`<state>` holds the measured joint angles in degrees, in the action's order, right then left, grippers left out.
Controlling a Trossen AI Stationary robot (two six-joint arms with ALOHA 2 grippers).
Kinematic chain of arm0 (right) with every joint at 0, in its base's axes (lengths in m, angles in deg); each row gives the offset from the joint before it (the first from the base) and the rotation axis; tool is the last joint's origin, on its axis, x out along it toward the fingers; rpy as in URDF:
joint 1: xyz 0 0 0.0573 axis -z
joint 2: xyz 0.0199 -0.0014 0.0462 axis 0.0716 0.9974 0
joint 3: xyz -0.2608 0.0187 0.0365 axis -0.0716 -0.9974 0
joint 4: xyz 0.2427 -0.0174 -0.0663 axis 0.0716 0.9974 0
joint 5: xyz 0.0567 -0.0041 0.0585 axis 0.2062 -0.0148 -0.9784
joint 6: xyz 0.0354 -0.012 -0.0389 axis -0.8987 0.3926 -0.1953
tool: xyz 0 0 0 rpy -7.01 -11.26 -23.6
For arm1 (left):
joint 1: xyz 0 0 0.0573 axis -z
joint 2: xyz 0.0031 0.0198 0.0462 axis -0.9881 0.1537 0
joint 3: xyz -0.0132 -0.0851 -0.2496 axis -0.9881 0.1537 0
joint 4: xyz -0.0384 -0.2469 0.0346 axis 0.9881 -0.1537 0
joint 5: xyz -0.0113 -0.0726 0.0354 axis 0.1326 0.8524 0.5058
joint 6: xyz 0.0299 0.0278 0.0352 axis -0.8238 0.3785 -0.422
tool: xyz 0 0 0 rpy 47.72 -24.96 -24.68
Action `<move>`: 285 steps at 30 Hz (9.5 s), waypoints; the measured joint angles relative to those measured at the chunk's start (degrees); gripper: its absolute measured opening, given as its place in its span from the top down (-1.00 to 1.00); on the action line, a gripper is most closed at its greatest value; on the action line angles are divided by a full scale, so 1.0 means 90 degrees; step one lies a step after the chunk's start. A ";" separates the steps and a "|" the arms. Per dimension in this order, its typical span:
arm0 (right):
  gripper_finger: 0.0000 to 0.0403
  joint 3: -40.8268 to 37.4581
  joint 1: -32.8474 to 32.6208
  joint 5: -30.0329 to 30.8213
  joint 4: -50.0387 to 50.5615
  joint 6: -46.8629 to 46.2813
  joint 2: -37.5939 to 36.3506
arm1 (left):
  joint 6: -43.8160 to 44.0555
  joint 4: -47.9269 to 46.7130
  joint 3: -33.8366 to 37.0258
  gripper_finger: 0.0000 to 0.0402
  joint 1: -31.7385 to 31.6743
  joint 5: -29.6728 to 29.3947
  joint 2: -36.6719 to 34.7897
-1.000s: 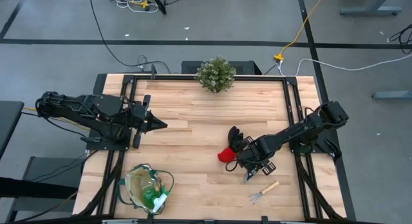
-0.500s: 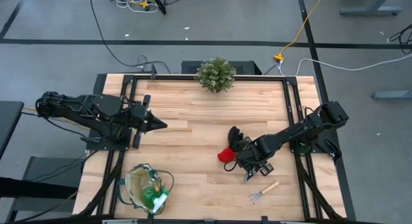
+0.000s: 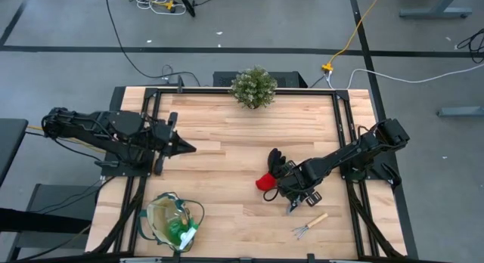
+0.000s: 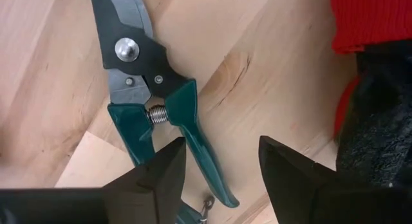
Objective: Pick & Place Garden tools in Gardening bag
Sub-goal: Put the green shear scissors into the gardening bag
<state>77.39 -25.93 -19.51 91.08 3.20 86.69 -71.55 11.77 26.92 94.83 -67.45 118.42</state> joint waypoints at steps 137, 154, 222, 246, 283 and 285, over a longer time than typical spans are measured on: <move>0.02 0.0023 0.0029 -0.0139 -0.0037 -0.4057 -0.0486 | 0.0020 -0.0024 0.0000 0.92 0.0000 -0.0006 -0.0568; 0.02 0.0027 0.0032 -0.0434 0.0185 -0.3986 -0.0491 | 0.0073 -0.0022 0.0000 0.92 0.0000 -0.0008 -0.0568; 0.61 -0.1243 -0.0338 -0.0731 -0.0861 0.0153 -0.0491 | 0.0022 -0.0024 0.0001 0.92 0.0000 -0.0135 -0.0567; 0.73 -0.0826 -0.0330 -0.0541 -0.0646 -0.0018 -0.0491 | 0.0122 -0.0022 0.0002 0.92 0.0002 -0.0295 -0.0568; 0.73 0.1713 0.0091 0.2035 -0.0005 0.0000 -0.0488 | 0.0076 0.0321 0.0002 0.92 0.0000 -0.0297 -0.0566; 0.73 0.1947 0.0222 0.2158 -0.0046 0.0007 -0.0488 | 0.0079 0.0322 0.0002 0.92 0.0000 -0.0297 -0.0568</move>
<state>94.91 -23.94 -0.09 90.66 3.27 82.30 -70.84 14.67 26.94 94.83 -70.12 113.31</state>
